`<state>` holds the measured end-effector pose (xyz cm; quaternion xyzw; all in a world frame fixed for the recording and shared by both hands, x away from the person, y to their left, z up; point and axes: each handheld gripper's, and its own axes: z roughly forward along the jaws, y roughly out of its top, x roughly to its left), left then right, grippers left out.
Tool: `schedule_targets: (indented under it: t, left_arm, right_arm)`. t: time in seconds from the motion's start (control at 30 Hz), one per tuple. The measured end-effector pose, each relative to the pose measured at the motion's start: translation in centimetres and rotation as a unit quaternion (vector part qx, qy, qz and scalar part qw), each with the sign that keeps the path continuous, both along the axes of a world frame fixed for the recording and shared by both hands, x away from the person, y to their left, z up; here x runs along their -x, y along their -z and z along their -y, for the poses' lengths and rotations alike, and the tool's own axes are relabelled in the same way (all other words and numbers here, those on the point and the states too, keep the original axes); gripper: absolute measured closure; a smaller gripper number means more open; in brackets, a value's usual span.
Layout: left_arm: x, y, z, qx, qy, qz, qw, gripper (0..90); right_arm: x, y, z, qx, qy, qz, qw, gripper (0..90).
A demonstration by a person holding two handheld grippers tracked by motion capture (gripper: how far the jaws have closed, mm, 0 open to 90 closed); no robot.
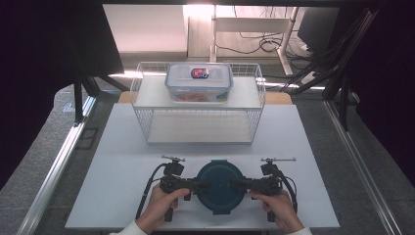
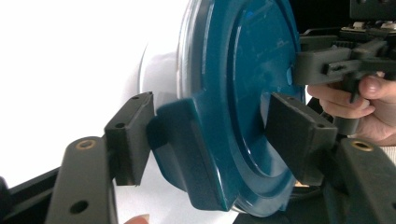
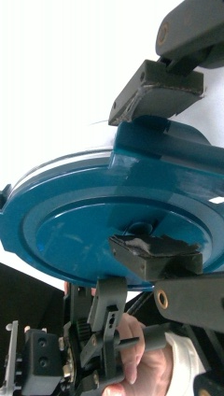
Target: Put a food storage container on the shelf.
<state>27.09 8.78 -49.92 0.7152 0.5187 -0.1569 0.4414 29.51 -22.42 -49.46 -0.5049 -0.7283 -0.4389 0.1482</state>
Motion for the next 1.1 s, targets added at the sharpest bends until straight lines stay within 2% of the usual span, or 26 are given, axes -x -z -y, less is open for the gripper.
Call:
schedule_targets:
  t: [0.1, 0.4, 0.57, 0.77, 1.1]
  left_arm:
    - [0.1, -0.2, 0.1, -0.003, -0.006, 0.002, 1.0000, 35.1]
    - [0.2, -1.3, -0.3, -0.011, -0.015, 0.025, 0.9995, 37.9]
    - [0.2, -1.3, -0.4, -0.013, -0.012, 0.026, 0.9995, 38.0]
    - [0.4, -1.6, -0.4, -0.009, -0.014, 0.031, 0.9994, 37.9]
    - [0.6, -2.6, -0.5, -0.004, -0.016, 0.051, 0.9986, 37.8]
  right_arm:
    - [0.1, -0.2, -0.1, 0.004, -0.005, 0.009, 0.9999, 36.2]
    - [0.5, -0.9, -0.5, 0.018, -0.021, 0.040, 0.9988, 36.6]
    - [0.6, -1.1, -0.7, 0.018, -0.021, 0.051, 0.9983, 36.6]
    - [0.7, -1.5, -0.7, 0.022, -0.023, 0.067, 0.9973, 36.7]
    - [0.9, -2.9, -0.8, 0.025, -0.025, 0.095, 0.9948, 36.8]
